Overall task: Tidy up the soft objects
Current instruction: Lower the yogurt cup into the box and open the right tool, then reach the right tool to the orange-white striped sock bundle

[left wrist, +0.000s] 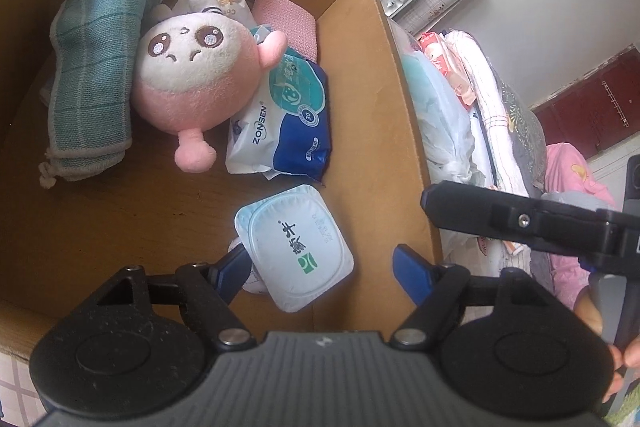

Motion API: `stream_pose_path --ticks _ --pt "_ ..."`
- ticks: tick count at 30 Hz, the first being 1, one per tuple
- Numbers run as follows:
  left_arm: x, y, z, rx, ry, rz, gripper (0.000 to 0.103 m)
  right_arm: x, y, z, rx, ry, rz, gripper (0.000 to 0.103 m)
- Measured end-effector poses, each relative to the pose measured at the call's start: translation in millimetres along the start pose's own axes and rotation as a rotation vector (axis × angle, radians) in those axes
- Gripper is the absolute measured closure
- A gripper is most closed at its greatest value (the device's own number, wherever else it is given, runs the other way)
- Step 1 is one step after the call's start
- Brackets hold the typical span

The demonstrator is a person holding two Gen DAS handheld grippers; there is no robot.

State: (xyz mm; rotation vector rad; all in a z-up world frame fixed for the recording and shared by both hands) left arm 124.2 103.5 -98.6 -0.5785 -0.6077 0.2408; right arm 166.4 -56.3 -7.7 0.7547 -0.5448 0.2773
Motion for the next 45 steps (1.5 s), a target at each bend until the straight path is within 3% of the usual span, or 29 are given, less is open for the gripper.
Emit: stream_pose_path --ticks 6,13,19,26,30,37,40,45 --pt "2 2 -7 -0.03 0.003 0.065 0.029 -4 -6 7 0.016 -0.025 -0.026 0.062" --pt "3 0 -4 -0.027 -0.016 0.066 0.029 -6 -16 17 0.056 -0.084 -0.089 0.061" --pt "7 -22 24 0.061 -0.18 -0.089 0.014 -15 -23 37 0.076 -0.199 -0.146 0.05" --pt "8 -57 60 0.141 -0.366 -0.271 0.012 -40 -49 74 0.02 -0.343 -0.215 0.045" --pt "6 -89 64 0.106 -0.397 -0.348 0.01 -57 -72 99 -0.059 -0.42 -0.247 0.045" --pt "-2 -156 26 0.025 -0.318 -0.456 0.01 -84 -130 155 -0.269 -0.544 -0.278 0.045" --pt "-11 -195 -3 -0.017 -0.263 -0.525 0.009 -91 -160 178 -0.412 -0.58 -0.27 0.045" --pt "-22 -242 -59 -0.02 -0.138 -0.586 0.009 -97 -209 201 -0.699 -0.605 -0.193 0.045"
Point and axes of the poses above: each gripper's, at about its wrist camera, not at the fingertips, and z roughly against the way its jaws point, y to its left, x to its top, the point moved 5 cm from there along -z, roughly the way its jaws point, and after that the axes turned 9 degrees about -y, right-handed, at the moved point
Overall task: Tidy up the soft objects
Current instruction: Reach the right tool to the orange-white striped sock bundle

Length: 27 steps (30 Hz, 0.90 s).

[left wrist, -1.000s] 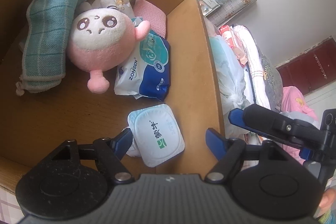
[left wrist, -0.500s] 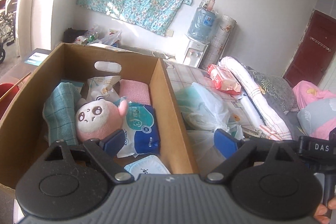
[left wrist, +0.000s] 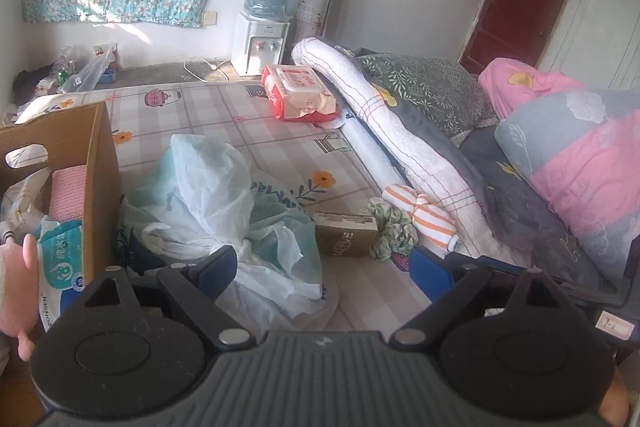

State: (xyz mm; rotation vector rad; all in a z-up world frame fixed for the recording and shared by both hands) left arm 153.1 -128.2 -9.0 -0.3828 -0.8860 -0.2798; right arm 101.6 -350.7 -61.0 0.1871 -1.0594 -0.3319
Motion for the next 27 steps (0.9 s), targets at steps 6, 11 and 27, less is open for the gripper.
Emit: stream_pose_path --ticks 6,11,27 --pt "9 -34 -62 -0.029 0.118 0.015 0.01 7 -32 -33 -0.096 -0.041 0.101 0.045" --pt "17 -52 -110 -0.041 0.195 0.067 0.013 8 -41 -74 -0.124 -0.016 0.148 0.048" --pt "-15 -63 -124 -0.129 0.307 0.122 0.03 -45 -51 -20 -0.006 0.101 -0.181 0.071"
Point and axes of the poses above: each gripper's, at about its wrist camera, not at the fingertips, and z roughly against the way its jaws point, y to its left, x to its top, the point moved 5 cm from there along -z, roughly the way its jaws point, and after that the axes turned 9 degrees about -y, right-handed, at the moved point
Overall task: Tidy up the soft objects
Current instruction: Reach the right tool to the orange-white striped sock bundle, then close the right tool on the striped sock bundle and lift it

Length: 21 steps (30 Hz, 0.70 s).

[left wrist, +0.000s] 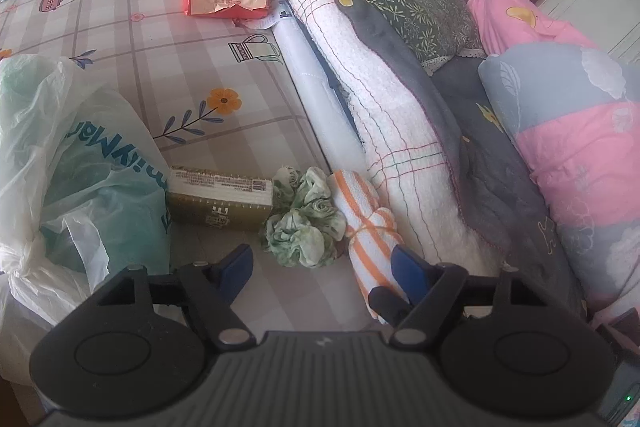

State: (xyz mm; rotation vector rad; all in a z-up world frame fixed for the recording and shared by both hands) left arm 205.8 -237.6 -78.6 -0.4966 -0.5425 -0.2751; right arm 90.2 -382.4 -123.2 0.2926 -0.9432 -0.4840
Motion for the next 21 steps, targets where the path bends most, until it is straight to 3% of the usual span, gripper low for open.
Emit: stream_pose_path --ticks 8,13,17,21 --pt "-42 -15 -31 -0.016 0.13 -0.073 0.037 -64 13 18 0.111 0.146 -0.048 0.073" --pt "-56 -11 -48 -0.026 0.179 -0.011 0.042 -61 13 25 0.099 0.138 -0.04 0.071" --pt "-58 -12 -51 -0.033 0.189 0.001 0.043 -54 12 26 0.094 0.102 -0.043 0.058" --pt "-56 -15 -54 -0.033 0.202 -0.001 0.043 -52 12 15 0.104 0.095 -0.058 0.055"
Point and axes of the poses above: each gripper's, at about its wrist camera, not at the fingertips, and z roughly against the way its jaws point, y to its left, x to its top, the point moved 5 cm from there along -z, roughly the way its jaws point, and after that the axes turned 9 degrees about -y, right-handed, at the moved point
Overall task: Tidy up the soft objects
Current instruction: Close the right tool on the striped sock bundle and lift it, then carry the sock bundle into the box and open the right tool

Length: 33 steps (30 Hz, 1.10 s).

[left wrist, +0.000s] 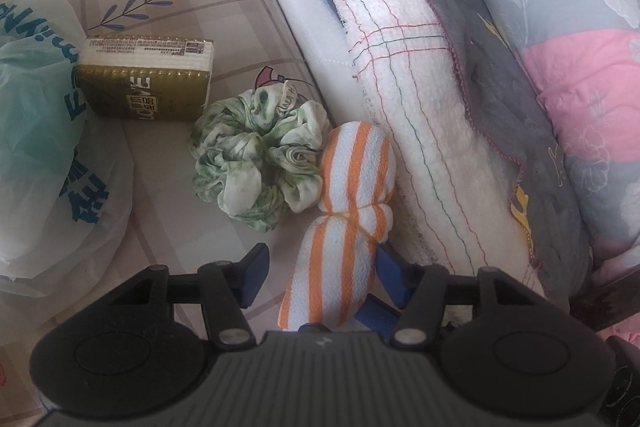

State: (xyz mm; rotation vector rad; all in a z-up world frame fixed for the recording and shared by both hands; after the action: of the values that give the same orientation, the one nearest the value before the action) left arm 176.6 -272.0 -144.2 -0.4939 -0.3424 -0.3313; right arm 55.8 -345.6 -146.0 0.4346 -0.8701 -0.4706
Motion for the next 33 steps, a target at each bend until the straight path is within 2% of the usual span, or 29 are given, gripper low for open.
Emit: stream_pose_path --ticks 7,8,9,11,15,24,33 --pt "6 -2 -12 -0.006 0.006 0.002 0.043 8 -4 -16 0.014 -0.006 -0.03 0.055" --pt "6 -3 -12 -0.005 0.005 -0.002 0.044 9 -4 -18 0.014 -0.005 -0.032 0.056" --pt "6 -4 -12 -0.002 0.002 -0.009 0.05 9 -4 -19 0.015 -0.009 -0.033 0.057" --pt "5 -5 -10 0.001 0.0 -0.03 0.052 9 -2 -19 0.011 -0.017 -0.022 0.059" --pt "2 -4 0 -0.019 -0.009 -0.01 0.056 10 0 -9 0.019 -0.033 -0.009 0.06" --pt "-11 -4 72 -0.076 -0.152 0.003 0.056 13 48 36 0.064 -0.116 0.101 0.061" --pt "-30 21 160 -0.082 -0.342 0.098 0.057 10 120 71 0.193 -0.162 0.23 0.061"
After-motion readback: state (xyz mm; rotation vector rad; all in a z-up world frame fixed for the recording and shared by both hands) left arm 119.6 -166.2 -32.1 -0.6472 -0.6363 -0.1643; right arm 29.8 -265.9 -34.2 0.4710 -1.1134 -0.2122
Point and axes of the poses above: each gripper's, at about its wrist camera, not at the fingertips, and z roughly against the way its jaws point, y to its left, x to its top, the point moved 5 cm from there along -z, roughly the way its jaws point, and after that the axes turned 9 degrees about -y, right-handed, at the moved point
